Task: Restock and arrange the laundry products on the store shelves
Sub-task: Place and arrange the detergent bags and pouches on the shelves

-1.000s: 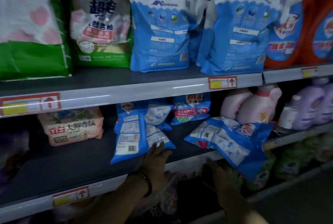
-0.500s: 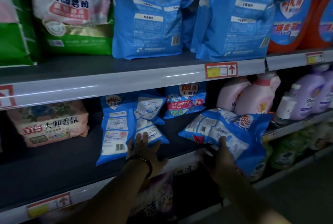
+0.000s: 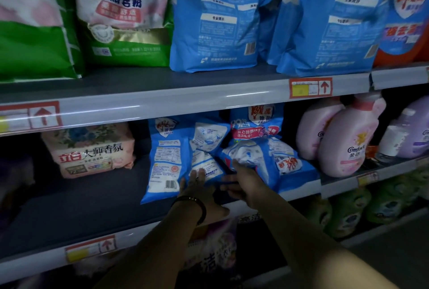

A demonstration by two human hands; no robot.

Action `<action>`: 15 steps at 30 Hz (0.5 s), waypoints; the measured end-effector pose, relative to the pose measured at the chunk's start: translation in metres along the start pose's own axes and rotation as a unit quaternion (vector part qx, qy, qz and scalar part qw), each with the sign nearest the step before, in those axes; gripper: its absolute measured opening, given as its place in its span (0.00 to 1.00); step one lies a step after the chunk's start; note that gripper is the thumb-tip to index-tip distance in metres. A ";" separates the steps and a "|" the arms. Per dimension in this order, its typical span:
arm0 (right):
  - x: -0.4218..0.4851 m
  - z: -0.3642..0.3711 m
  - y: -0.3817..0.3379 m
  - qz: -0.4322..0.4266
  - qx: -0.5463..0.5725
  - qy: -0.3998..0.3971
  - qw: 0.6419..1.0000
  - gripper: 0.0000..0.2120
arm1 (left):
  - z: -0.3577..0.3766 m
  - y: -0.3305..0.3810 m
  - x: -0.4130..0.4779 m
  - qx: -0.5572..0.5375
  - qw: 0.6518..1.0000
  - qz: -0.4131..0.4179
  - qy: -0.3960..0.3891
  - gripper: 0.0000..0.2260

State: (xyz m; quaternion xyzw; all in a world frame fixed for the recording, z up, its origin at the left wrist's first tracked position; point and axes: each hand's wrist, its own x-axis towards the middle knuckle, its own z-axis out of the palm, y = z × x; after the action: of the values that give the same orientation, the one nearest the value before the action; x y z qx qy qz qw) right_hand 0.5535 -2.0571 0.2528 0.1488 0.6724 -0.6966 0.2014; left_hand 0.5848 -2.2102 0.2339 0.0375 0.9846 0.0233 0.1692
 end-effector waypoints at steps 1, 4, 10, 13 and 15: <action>-0.005 0.001 0.005 0.004 -0.019 -0.007 1.000 0.18 | -0.002 -0.004 -0.002 -0.010 1.000 0.012 0.006 0.40; -0.023 -0.002 0.032 0.016 -0.050 -0.012 0.999 0.16 | -0.003 -0.019 -0.014 -0.076 0.995 0.058 0.019 0.29; -0.055 0.000 0.084 -0.059 -0.087 0.032 0.994 0.06 | 0.012 -0.022 -0.078 -0.285 0.940 0.100 0.157 0.10; -0.085 0.014 0.096 -0.065 -0.089 -0.006 0.994 0.06 | 0.017 -0.024 -0.113 -0.290 0.932 0.129 0.173 0.07; -0.107 0.026 0.100 -0.047 -0.103 -0.039 0.993 0.08 | 0.019 -0.029 -0.134 -0.283 0.937 0.118 0.166 0.06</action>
State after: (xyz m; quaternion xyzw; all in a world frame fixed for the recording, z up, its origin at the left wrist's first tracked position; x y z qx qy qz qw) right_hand 0.6972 -2.0759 0.2173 0.0686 0.7385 -0.6375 0.2087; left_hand 0.7150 -2.2496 0.2586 0.0997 0.9399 0.3267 0.0032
